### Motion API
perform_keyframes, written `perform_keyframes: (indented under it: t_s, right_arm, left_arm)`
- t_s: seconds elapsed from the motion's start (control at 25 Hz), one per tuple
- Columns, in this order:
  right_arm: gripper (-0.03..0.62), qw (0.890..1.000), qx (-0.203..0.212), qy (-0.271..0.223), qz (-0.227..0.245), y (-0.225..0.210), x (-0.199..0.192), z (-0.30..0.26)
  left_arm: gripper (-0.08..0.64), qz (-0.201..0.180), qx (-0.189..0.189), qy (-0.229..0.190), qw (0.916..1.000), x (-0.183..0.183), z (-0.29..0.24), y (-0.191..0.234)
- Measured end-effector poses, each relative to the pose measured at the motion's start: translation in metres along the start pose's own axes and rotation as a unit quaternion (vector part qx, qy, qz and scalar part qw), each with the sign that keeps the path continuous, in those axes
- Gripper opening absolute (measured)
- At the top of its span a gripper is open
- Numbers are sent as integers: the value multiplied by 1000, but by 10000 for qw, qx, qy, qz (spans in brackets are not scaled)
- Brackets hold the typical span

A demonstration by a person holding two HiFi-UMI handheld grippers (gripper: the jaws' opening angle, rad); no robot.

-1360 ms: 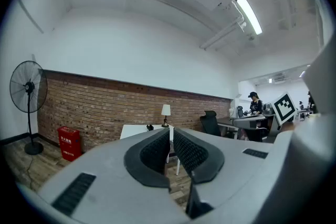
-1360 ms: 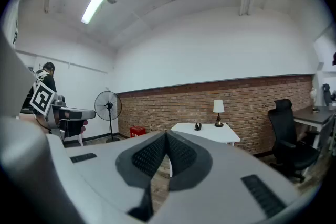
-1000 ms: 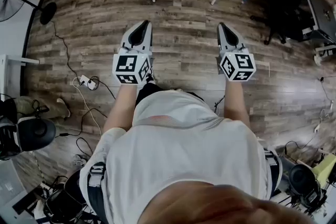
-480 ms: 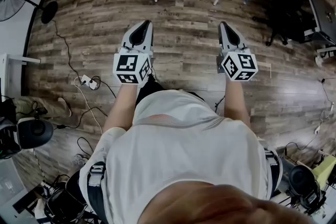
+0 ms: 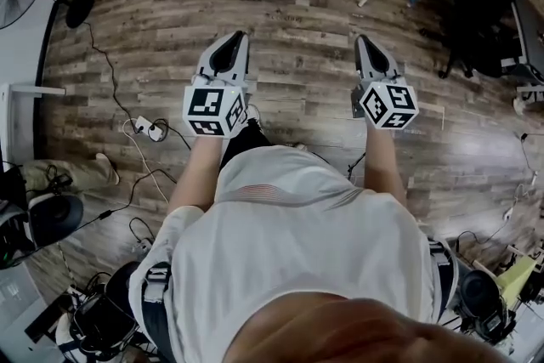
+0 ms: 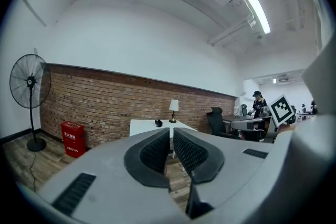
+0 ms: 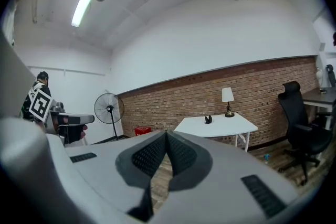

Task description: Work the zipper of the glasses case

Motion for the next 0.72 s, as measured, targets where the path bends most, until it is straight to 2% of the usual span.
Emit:
perform_keyframes:
  t_s: [0.28,0.4,0.72]
  right_arm:
    - [51,9994,265,102,191,43,17,-95]
    - [51,9993,189,72,303,58,24,-121]
    - [51,9995,16,127,297,53,37,-171]
  left_arm:
    - [32,94,-66,47,9999,8,-32,93]
    - [32,45,-130,-12,9999,17,-45,130]
    - [32,121,-297,-80,9995,31,-90,166]
Point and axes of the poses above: the fingertips, and each gripper's own axes: z backward along the fingers, y to its left, x out of its top, the point moved 7 cm from there along z, backward along the fingers, and after that the axes turned 2 degrees about -y, right-handed, at the moved point
